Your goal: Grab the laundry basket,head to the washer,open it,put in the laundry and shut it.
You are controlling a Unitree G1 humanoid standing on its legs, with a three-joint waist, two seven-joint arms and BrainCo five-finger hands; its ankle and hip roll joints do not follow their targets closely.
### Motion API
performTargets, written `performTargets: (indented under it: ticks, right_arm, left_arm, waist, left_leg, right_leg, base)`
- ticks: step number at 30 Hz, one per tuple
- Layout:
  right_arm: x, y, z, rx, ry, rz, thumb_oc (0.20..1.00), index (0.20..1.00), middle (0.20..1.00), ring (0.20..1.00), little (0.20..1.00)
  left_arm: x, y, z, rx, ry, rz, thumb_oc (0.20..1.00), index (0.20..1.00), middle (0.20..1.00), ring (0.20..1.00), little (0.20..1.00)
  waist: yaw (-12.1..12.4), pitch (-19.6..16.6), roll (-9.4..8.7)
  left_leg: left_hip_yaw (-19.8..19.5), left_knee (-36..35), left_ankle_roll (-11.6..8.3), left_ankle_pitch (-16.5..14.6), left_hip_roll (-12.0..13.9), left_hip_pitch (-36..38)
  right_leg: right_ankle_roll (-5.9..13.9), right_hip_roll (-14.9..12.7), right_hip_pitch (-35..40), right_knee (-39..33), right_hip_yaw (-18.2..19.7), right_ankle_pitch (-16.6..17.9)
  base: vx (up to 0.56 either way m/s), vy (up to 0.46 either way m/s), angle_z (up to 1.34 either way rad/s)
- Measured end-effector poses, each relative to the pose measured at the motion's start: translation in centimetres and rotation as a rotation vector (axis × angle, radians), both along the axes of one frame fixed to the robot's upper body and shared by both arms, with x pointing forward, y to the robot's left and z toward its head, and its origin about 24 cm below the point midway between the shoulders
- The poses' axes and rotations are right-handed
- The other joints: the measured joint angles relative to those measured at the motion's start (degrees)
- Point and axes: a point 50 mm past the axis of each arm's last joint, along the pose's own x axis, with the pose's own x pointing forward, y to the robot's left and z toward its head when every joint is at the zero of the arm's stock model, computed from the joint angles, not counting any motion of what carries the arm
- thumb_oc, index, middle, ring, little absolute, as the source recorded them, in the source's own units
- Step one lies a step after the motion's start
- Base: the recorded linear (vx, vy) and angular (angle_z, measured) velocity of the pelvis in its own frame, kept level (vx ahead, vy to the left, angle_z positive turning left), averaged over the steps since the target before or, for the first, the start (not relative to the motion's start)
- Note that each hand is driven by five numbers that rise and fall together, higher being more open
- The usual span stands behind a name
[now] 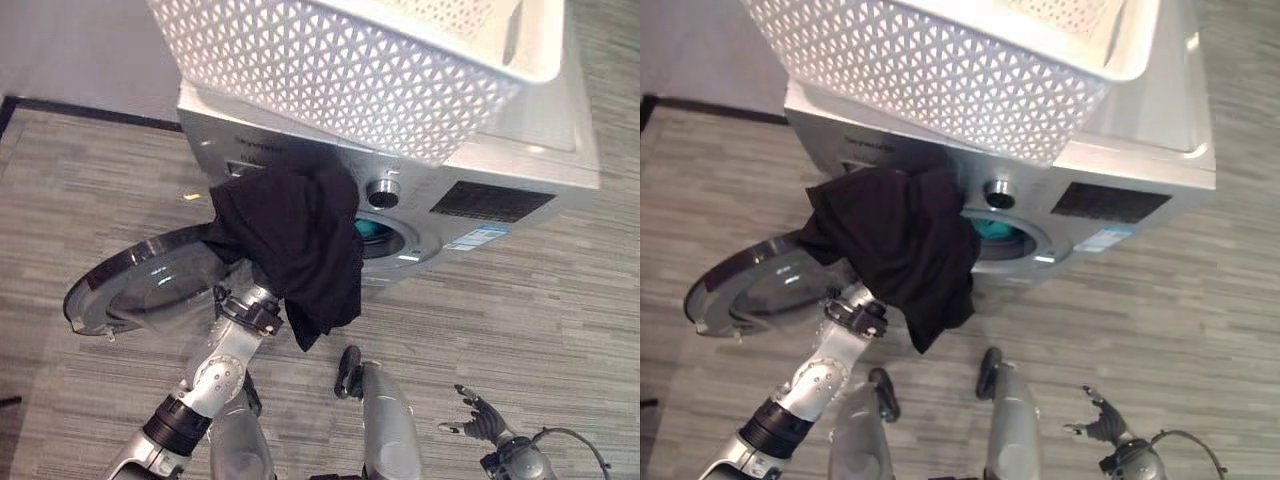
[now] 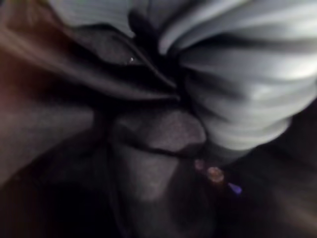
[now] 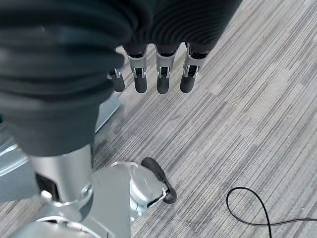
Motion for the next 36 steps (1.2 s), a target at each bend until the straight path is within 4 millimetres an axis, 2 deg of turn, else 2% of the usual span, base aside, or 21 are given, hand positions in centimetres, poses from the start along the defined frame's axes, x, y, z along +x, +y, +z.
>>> performTargets:
  ticks: [2,3,4,9,13,14,15,19,23,24,28,33,34,36]
  right_arm:
    - [0.5,0.0,0.2,0.001,-0.015,0.001,1.0,1.0,1.0,1.0,1.0]
    - [0.7,0.1,0.2,0.002,-0.019,0.003,1.0,1.0,1.0,1.0,1.0]
    - [1.2,-0.2,0.7,-0.006,-0.046,-0.007,1.0,1.0,1.0,1.0,1.0]
    - [2.3,-0.4,1.9,0.007,-0.134,-0.048,1.0,1.0,1.0,1.0,1.0]
    - [2.5,-0.5,2.0,0.02,-0.17,-0.093,1.0,1.0,1.0,1.0,1.0]
    - [2.6,0.3,1.8,0.049,-0.186,-0.11,1.0,1.0,1.0,1.0,1.0]
    - [2.6,0.5,1.7,0.058,-0.184,-0.111,1.0,1.0,1.0,1.0,1.0]
    - [2.2,1.2,1.2,0.098,-0.177,-0.123,1.0,1.0,1.0,1.0,1.0]
    - [3.0,1.7,1.7,0.147,-0.23,-0.138,1.0,1.0,1.0,1.0,1.0]
    - [3.0,1.8,1.8,0.161,-0.235,-0.146,1.0,1.0,1.0,1.0,1.0]
    - [3.0,1.9,1.8,0.166,-0.244,-0.151,1.0,1.0,1.0,1.0,1.0]
    - [3.2,2.0,1.9,0.221,-0.262,-0.198,1.0,1.0,1.0,1.0,1.0]
    - [3.2,2.0,1.9,0.232,-0.265,-0.209,1.0,1.0,1.0,1.0,1.0]
    - [3.2,2.4,1.8,0.262,-0.263,-0.22,1.0,1.0,1.0,1.0,1.0]
  left_arm:
    - [0.1,0.1,0.0,-0.003,0.004,0.014,0.2,0.2,0.2,0.2,0.2]
    - [0.1,0.3,-0.6,0.001,0.029,0.026,0.2,0.2,0.2,0.2,0.2]
    - [0.1,0.1,-0.8,0.003,0.026,0.036,0.2,0.2,0.2,0.2,0.2]
    - [0.3,0.2,-2.0,0.015,0.074,0.066,0.2,0.2,0.2,0.2,0.2]
    - [0.5,0.5,-2.0,0.033,0.065,0.09,0.2,0.2,0.2,0.2,0.2]
    - [0.8,1.4,-1.8,0.031,0.057,0.129,0.2,0.2,0.2,0.2,0.2]
    - [1.0,1.7,-1.7,0.033,0.058,0.145,0.2,0.2,0.2,0.2,0.2]
    - [2.8,2.5,0.2,0.005,0.001,0.222,0.2,0.2,0.2,0.2,0.2]
    - [4.2,3.0,1.6,-0.009,-0.027,0.291,0.2,0.2,0.2,0.2,0.2]
    - [4.4,3.2,1.7,-0.018,-0.022,0.312,0.2,0.2,0.2,0.2,0.2]
    - [4.9,4.2,1.6,-0.037,0.001,0.388,0.2,0.2,0.2,0.2,0.2]
    - [7.5,4.1,3.7,-0.066,0.011,0.476,0.2,0.2,0.2,0.2,0.2]
    - [8.0,4.3,4.5,-0.077,0.001,0.492,0.2,0.2,0.2,0.2,0.2]
    - [9.2,4.9,5.9,-0.101,0.007,0.552,0.2,0.2,0.2,0.2,0.2]
  waist:
    - [-0.17,0.09,0.05]
    - [-0.01,0.35,0.11]
    - [-0.13,0.84,0.68]
    - [-0.27,3.68,1.3]
    - [-0.65,4.62,1.07]
    - [-1.07,5.53,0.54]
    - [-1.49,5.73,0.34]
    - [-3.45,6.42,-0.69]
    - [-3.59,6.35,-0.85]
    - [-4.36,6.26,-0.99]
    - [-5.01,6.23,-1.04]
    - [-6.17,5.98,-1.71]
    - [-6.88,5.99,-1.78]
    - [-7.4,5.74,-2.16]
  left_leg:
    - [-0.66,1.93,0.1,-0.47,0.09,-2.58]
    - [-1.02,3.03,0.0,-0.59,0.23,-4.15]
    - [-1.5,5.4,0.04,-1.46,0.89,-6.35]
    - [-2.67,7.98,-0.19,-1.06,1.6,-13.08]
    - [-2.55,7.86,-0.17,-0.6,2.45,-16.75]
    - [-2.48,8.35,-0.47,-0.42,3.34,-18.67]
    - [-2.54,8.62,-0.71,-0.28,3.57,-19.36]
    - [-2.26,11.22,-0.83,-0.4,5.98,-25.3]
    - [-1.93,11.73,-0.62,-0.6,6.91,-28.74]
    - [-1.72,11.8,-0.64,-0.62,7.14,-29.25]
    - [-1.05,11.71,-0.81,-0.7,8.74,-30.16]
    - [-1.43,11.75,-0.91,-0.76,10.2,-32.76]
    - [-1.99,11.86,-0.94,-0.77,10.25,-33.3]
    - [-2.73,11.89,-1.03,-0.74,10.7,-34.02]
  right_leg:
    - [-0.25,-0.36,-2.5,2.15,0.37,-0.74]
    - [-0.37,-0.54,-3.66,3.31,0.36,-0.96]
    - [-0.67,-0.62,-5.87,5.08,0.22,-1.79]
    - [-1.6,-0.42,-12.21,7.72,0.43,-1.57]
    - [-2.04,0.58,-16.61,7.68,0.71,-1.24]
    - [-3.19,1.35,-18.79,7.87,0.82,-0.52]
    - [-3.33,1.51,-19.56,8.17,0.91,-0.48]
    - [-4.42,3.89,-26.84,9.91,2.2,0.04]
    - [-4.59,4.96,-31.2,10.06,3.35,0.19]
    - [-4.64,5.63,-32.18,9.93,3.86,0.32]
    - [-5.06,7.43,-33.59,8.67,4.24,1.15]
    - [-5.38,9.44,-36.05,7.81,4.26,1.65]
    - [-6.18,9.54,-36.41,7.78,3.99,2.15]
    - [-6.37,10.41,-36.56,6.88,3.77,2.34]
  base:
    - [-0.04,-0.005,0.07]
    - [-0.07,-0.027,0.04]
    - [-0.08,-0.047,0.0]
    - [-0.09,-0.049,0.01]
    - [-0.04,-0.049,-0.12]
    - [-0.05,-0.04,-0.21]
    - [-0.05,-0.04,-0.26]
    - [0.0,-0.076,-0.3]
    - [0.02,-0.024,-0.18]
    - [0.04,-0.023,-0.21]
    - [0.07,-0.05,-0.25]
    - [0.07,-0.044,-0.15]
    - [0.06,-0.028,-0.07]
    - [0.07,-0.031,-0.13]
